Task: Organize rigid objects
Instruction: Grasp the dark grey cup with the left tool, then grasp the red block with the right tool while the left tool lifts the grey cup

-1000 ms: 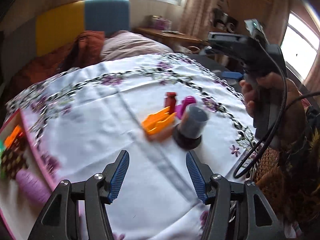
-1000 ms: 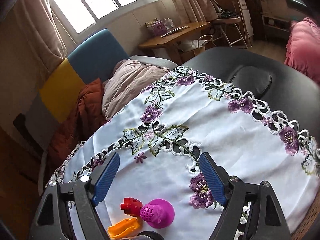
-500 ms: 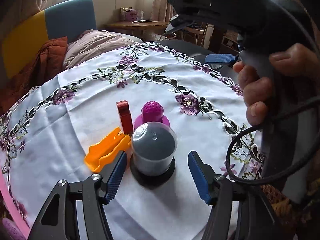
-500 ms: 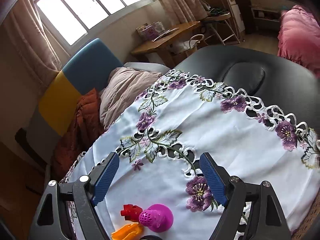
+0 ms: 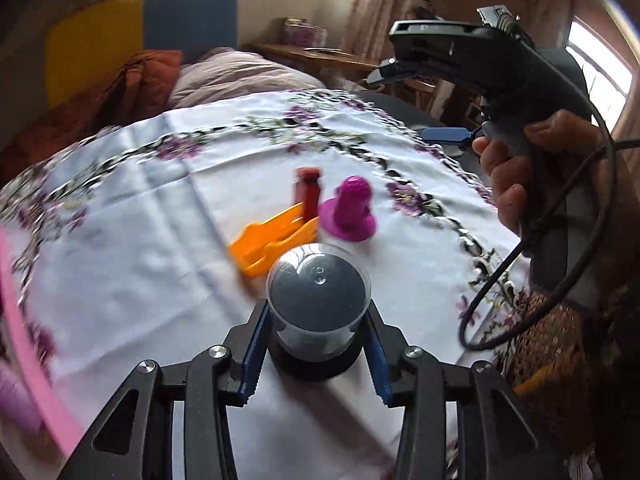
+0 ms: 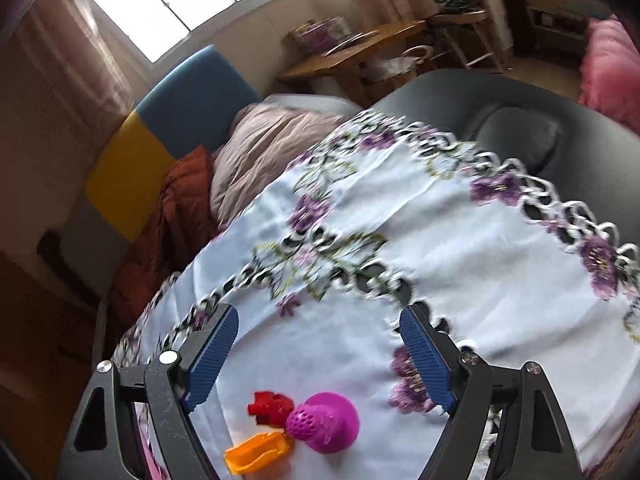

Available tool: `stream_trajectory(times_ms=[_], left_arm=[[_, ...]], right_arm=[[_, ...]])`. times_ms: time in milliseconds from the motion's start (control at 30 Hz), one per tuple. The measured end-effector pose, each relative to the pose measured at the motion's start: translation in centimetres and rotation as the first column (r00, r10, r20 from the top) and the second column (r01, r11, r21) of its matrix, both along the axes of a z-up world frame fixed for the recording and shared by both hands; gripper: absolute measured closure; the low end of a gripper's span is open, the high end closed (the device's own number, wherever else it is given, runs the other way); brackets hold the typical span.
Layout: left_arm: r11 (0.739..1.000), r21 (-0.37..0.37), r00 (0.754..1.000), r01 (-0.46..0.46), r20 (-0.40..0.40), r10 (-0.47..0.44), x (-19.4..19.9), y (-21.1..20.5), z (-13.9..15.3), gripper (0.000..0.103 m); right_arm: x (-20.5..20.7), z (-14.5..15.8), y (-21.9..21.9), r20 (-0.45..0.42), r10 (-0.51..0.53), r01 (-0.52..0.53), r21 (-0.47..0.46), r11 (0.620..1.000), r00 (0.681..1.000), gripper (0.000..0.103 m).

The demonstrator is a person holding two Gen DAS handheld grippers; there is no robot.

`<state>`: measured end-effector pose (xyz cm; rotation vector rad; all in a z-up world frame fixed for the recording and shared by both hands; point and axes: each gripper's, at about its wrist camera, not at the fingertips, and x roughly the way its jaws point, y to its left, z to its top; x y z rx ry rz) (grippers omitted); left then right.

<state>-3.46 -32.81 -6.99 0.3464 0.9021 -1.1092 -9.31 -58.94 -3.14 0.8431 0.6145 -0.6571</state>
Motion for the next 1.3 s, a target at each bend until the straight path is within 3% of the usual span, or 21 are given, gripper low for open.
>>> stream_trajectory(times_ms=[100, 233, 300, 433, 600, 700, 767, 800, 833, 1067, 1300], left_arm=[[0.998, 0.007, 0.998, -0.059, 0.008, 0.059, 0.4, 2.8, 0.1, 0.059], [0.993, 0.013, 0.993, -0.115, 0.010, 0.115, 0.7, 5.4, -0.3, 0.059], [0.991, 0.002, 0.991, -0.132, 0.015, 0.132, 0.7, 6.5, -0.3, 0.059], [0.989, -0.013, 0.989, -0.148, -0.001, 0.148, 0.6, 7.0, -0.3, 0.059], [0.987, -0.028, 0.987, -0.159, -0.011, 0.159, 0.6, 7.5, -0.2, 0.059], [0.986, -0.035, 0.986, -0.165, -0.023, 0.164, 0.8, 7.7, -0.2, 0.059], [0.985, -0.038, 0.986, -0.166, -0.027, 0.165, 0.8, 7.8, -0.2, 0.059], [0.985, -0.040, 0.986, -0.167, -0.029, 0.166, 0.8, 7.9, -0.2, 0.059], [0.985, -0.042, 0.985, -0.169, -0.030, 0.168, 0.8, 8.0, -0.3, 0.059], [0.979, -0.053, 0.980, -0.195, -0.044, 0.193, 1.2, 8.8, -0.1, 0.059], [0.976, -0.091, 0.980, -0.197, -0.017, 0.196, 1.0, 9.3, 1.7, 0.059]], right_arm=[[2.3, -0.6, 1.3, -0.025, 0.146, -0.145, 0.022, 0.989, 0.989, 0.019], [4.5, -0.7, 3.8, -0.081, 0.284, -0.286, -0.022, 0.958, 0.956, 0.021], [5.0, -1.1, 4.3, -0.118, 0.300, -0.306, -0.033, 0.952, 0.947, 0.023], [5.8, -2.0, 4.9, -0.174, 0.344, -0.352, -0.019, 0.936, 0.923, 0.044], [7.7, -2.9, 6.3, -0.271, 0.393, -0.423, -0.058, 0.904, 0.878, 0.046], [9.1, -4.1, 7.2, -0.365, 0.412, -0.466, -0.069, 0.882, 0.835, 0.046], [9.6, -5.1, 7.6, -0.428, 0.420, -0.492, -0.068, 0.868, 0.801, 0.058], [9.8, -5.4, 7.9, -0.459, 0.420, -0.505, -0.074, 0.860, 0.782, 0.083], [9.8, -5.5, 8.1, -0.473, 0.422, -0.514, -0.079, 0.854, 0.773, 0.088], [9.3, -3.4, 8.6, -0.361, 0.452, -0.523, -0.125, 0.843, 0.815, 0.088], [10.9, -2.4, 11.6, -0.289, 0.558, -0.603, -0.098, 0.791, 0.778, 0.088]])
